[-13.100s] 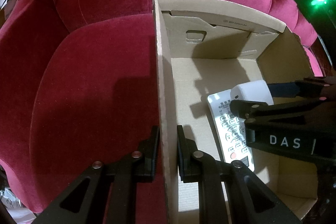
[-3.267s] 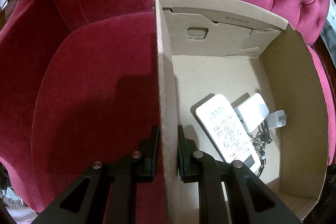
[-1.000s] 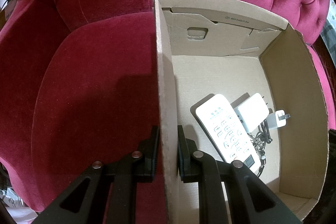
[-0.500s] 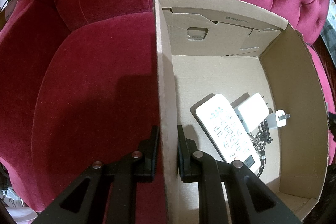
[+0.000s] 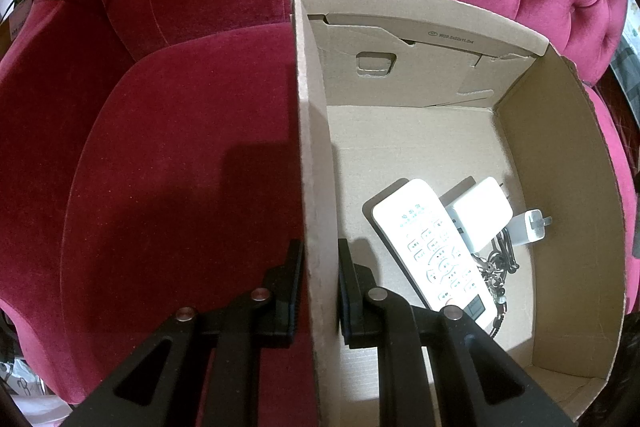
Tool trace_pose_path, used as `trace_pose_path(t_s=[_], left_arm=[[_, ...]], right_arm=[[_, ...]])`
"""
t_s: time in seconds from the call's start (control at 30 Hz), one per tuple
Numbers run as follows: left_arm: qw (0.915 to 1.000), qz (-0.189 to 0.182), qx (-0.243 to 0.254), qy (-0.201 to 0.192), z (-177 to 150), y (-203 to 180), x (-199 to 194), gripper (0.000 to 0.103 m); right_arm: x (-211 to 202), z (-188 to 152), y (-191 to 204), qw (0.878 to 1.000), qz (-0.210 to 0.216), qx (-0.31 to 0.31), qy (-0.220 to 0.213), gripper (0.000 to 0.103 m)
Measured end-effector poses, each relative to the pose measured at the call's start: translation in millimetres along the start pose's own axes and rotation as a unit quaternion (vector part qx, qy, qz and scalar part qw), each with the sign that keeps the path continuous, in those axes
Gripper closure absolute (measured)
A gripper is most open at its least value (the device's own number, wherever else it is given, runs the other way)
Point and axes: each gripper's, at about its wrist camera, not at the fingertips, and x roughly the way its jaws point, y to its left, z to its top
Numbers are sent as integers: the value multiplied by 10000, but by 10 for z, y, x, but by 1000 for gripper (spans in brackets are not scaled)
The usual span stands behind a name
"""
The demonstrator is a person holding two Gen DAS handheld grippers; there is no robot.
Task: Organize rigid objects
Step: 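Lift the light-blue bottle with the right gripper and carry it over the box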
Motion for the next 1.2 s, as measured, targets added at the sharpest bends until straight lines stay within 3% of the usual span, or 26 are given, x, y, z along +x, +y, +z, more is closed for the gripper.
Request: trace_pose_path(t_s=[0.57, 1.2], left_arm=[[10000, 5, 2, 4, 2, -20, -8, 86], [10000, -42, -16, 7, -2, 27, -1, 86]], right_arm=[[-215, 384, 480, 9987, 217, -366, -264, 77], [353, 417, 1169, 9942, 348, -1009, 103, 77]])
